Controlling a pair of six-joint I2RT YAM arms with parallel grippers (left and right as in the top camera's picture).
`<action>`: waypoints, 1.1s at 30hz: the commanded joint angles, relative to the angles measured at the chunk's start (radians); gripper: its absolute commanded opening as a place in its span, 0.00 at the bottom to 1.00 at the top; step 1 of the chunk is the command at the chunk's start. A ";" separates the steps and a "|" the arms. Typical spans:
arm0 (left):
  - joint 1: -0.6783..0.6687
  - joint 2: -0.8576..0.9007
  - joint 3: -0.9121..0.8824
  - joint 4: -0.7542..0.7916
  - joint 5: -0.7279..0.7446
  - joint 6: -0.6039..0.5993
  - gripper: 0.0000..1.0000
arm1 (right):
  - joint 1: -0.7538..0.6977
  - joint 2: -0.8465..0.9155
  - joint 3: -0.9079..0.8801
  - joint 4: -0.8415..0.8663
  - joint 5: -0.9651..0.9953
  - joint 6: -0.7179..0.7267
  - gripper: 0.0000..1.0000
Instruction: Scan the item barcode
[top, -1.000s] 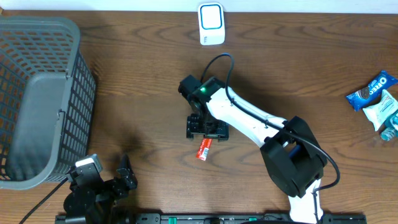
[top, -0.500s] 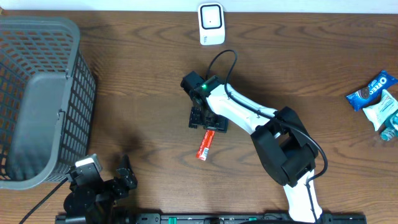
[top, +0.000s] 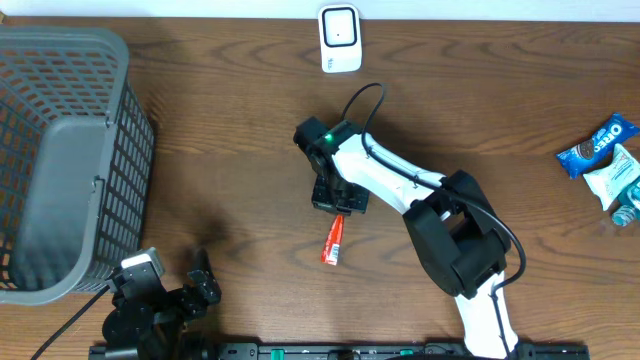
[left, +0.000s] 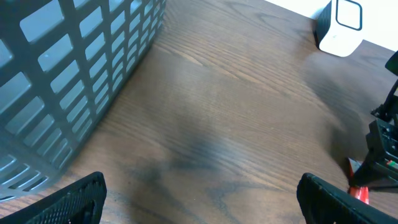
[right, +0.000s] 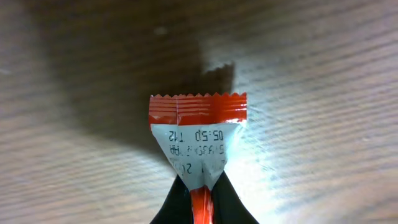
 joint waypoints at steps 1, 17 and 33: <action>0.000 -0.002 -0.001 -0.002 0.001 -0.006 0.98 | -0.003 0.034 0.044 -0.042 0.005 -0.122 0.01; 0.000 -0.002 -0.001 -0.002 0.001 -0.006 0.98 | -0.002 0.004 0.470 -0.211 -0.294 -0.624 0.01; 0.000 -0.002 -0.001 -0.002 0.002 -0.006 0.98 | -0.003 -0.060 0.479 -0.129 -0.135 -0.559 0.01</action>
